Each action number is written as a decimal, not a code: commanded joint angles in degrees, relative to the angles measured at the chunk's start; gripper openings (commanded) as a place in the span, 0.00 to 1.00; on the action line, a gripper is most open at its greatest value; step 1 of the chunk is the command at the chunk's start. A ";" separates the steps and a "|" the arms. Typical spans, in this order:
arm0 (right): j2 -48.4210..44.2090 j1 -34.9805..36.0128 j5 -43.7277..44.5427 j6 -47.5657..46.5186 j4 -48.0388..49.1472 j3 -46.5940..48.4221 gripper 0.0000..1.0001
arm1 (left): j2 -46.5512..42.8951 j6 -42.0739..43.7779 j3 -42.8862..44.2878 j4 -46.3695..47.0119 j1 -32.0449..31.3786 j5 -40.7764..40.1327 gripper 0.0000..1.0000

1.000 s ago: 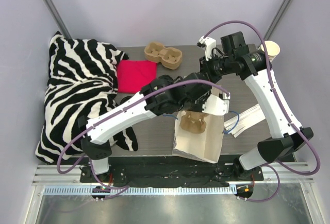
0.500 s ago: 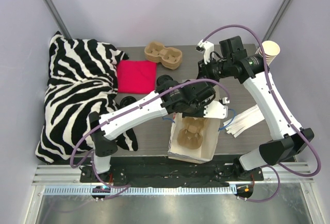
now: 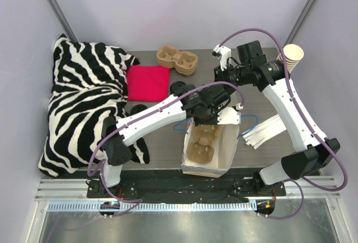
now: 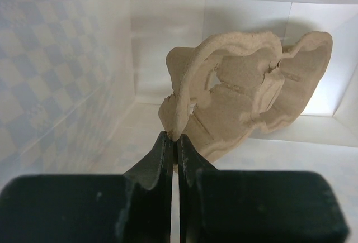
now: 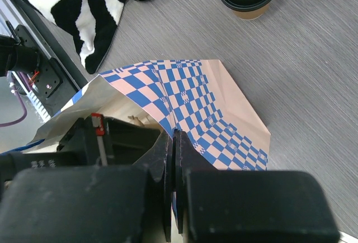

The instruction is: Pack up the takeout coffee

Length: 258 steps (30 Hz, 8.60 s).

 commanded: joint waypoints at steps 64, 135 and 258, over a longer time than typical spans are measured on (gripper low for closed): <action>-7.23 -18.62 9.95 2.46 3.25 -10.51 0.01 | 11.67 -37.52 12.65 13.85 33.95 5.38 1.00; -4.25 -23.72 9.51 0.53 0.79 -8.14 0.01 | 10.00 -31.91 6.49 15.52 30.26 -0.06 0.87; -3.46 -23.98 3.45 0.01 1.75 -7.17 0.01 | 8.08 -26.36 6.23 4.19 31.93 5.74 0.32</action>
